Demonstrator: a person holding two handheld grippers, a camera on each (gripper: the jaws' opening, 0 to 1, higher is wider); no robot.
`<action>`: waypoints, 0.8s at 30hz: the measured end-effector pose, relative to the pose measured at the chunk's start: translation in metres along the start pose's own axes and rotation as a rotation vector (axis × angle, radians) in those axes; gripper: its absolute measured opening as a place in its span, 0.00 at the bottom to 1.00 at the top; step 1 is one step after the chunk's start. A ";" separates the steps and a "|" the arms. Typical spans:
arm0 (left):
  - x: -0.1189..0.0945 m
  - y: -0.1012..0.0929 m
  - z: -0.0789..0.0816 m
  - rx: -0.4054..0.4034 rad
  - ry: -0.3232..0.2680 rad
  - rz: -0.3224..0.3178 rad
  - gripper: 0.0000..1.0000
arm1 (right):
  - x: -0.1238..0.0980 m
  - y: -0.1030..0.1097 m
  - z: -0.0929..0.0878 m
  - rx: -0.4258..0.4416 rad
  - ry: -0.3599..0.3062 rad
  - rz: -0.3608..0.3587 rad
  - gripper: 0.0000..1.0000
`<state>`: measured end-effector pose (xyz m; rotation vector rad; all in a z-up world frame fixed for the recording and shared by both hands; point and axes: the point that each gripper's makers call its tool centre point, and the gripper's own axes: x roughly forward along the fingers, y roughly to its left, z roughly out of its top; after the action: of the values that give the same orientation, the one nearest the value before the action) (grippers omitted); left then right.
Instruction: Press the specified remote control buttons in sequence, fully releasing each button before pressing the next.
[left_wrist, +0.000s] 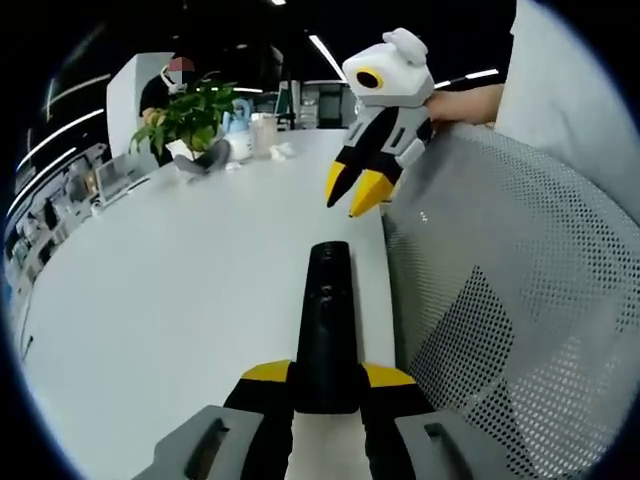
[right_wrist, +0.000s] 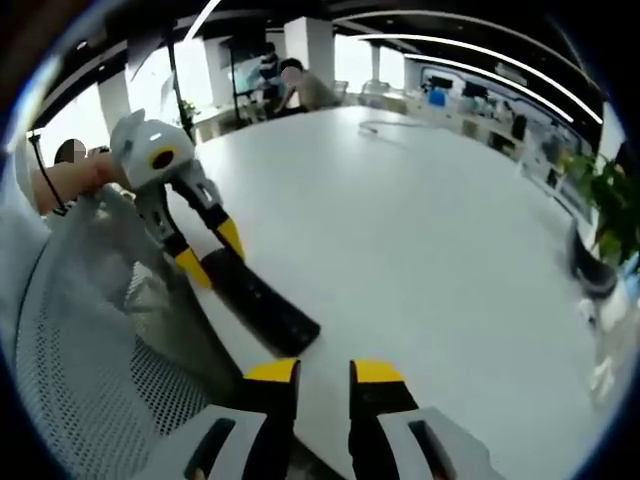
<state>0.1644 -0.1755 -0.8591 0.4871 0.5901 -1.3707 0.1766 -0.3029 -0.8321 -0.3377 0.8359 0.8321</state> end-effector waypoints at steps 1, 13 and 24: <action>0.000 0.000 0.000 -0.001 -0.007 -0.002 0.25 | 0.000 0.000 -0.001 -0.001 0.004 0.002 0.16; 0.003 -0.002 0.004 -0.022 -0.044 -0.028 0.26 | 0.001 0.002 -0.004 -0.004 0.023 0.007 0.16; 0.001 -0.008 0.003 0.002 -0.048 -0.074 0.25 | 0.002 0.006 -0.002 -0.015 0.020 0.029 0.15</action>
<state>0.1568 -0.1791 -0.8578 0.4361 0.5722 -1.4494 0.1715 -0.2991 -0.8350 -0.3485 0.8556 0.8630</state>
